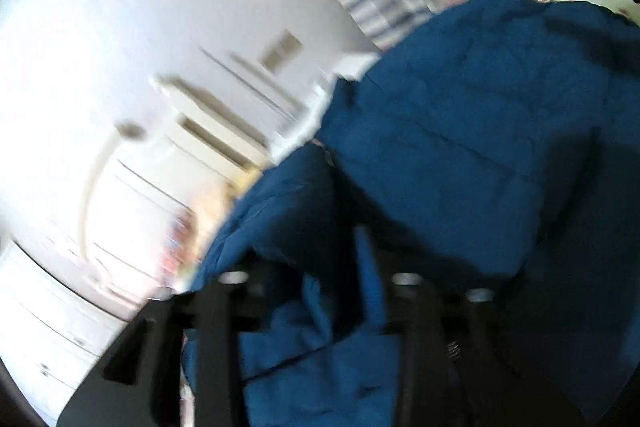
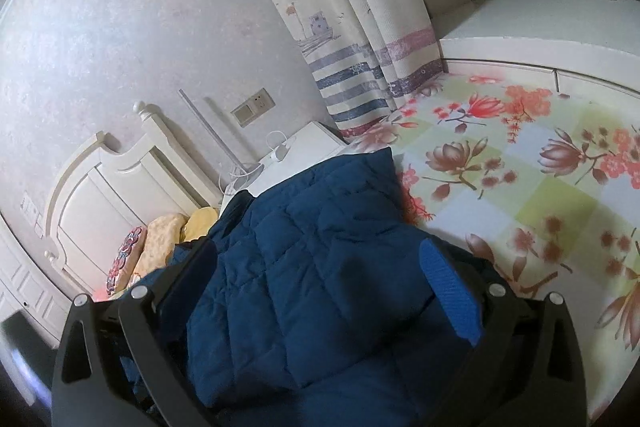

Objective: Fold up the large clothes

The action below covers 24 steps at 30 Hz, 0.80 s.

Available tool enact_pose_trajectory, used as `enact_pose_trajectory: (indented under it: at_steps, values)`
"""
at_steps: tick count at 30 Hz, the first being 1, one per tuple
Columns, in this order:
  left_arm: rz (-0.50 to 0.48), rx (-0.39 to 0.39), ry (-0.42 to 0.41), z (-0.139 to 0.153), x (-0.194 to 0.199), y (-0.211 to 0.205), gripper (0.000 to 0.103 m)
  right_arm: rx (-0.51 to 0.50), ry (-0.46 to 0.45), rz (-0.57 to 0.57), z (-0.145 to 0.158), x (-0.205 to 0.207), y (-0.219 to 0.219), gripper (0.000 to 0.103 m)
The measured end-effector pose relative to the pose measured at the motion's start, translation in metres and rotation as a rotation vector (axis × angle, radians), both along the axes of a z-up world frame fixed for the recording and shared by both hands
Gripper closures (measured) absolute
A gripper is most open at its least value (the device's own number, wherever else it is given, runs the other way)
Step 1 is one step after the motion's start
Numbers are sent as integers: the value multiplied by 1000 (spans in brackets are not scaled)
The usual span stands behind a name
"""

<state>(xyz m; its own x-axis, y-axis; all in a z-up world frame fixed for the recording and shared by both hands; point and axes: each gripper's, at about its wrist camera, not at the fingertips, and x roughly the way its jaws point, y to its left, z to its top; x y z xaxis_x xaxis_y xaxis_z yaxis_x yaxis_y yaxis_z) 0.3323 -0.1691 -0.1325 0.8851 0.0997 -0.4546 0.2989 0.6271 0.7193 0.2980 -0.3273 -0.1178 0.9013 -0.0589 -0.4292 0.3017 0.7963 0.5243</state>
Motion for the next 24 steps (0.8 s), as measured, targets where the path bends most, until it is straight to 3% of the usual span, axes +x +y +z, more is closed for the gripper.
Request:
enact_pose_trajectory:
  at_steps: [1,4,6,10,12,13,16,18,21,24]
  values:
    - [-34,-4,-4,4,-6,2,6,3,2,-2,0,-2,1,3]
    - [-134,34,34,13,-22,11,4,6,10,-10,-2,-2,-1,3]
    - [-118,-51,29,28,-31,34,4,-4,11,-9,-1,-2,0,3]
    - [91,-559,77,66,-20,133,4,-51,15,4,1,0,8,3]
    - [289,-798,103,65,-9,196,4,-73,25,9,1,1,13,3]
    - [377,-866,126,60,-3,224,6,-86,30,12,1,3,15,3]
    - [442,-952,203,51,3,258,7,-117,51,19,1,6,20,3]
    - [465,-964,252,43,15,263,7,-138,66,30,0,9,25,3]
    - [578,-843,312,21,34,258,7,-186,69,46,1,11,34,3]
    - [604,-805,354,-5,35,259,5,-244,55,85,4,13,47,3]
